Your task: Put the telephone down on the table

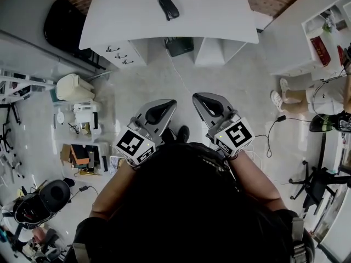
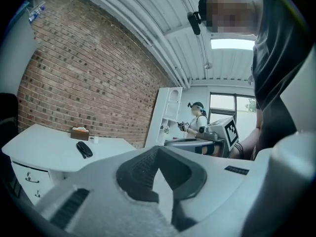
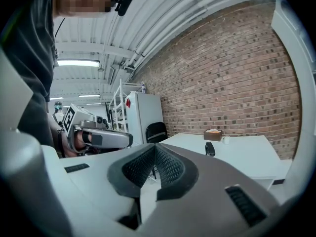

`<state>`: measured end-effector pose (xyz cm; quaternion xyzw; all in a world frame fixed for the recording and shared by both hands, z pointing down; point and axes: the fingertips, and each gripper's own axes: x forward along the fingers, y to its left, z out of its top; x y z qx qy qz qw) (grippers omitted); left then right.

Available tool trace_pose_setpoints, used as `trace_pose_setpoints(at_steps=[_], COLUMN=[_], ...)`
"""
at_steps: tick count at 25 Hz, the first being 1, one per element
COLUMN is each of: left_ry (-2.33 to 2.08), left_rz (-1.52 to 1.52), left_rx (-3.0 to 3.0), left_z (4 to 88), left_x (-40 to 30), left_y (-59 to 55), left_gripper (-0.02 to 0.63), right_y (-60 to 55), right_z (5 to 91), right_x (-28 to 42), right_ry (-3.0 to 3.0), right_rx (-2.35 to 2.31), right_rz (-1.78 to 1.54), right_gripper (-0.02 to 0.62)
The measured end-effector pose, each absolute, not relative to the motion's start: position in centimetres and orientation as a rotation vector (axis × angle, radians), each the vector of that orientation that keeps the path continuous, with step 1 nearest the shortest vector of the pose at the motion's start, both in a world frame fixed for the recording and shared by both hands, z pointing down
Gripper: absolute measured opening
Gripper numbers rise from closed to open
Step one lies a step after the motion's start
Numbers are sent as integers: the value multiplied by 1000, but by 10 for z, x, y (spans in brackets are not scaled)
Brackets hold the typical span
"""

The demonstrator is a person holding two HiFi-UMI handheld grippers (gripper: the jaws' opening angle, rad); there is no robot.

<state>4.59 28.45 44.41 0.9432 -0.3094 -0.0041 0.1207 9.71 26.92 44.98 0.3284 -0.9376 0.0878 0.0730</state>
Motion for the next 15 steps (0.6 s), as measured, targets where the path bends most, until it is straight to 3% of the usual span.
trace_pose_setpoints(at_steps=[15], left_ry=[-860], left_rz=[-21], left_rx=[2783], left_z=[442], left_x=[59], left_y=[311], left_gripper=[6], right_y=[294], right_z=[448], right_x=[100], right_ry=[-2822], right_rx=[981], right_rz=[259], right_gripper=[15])
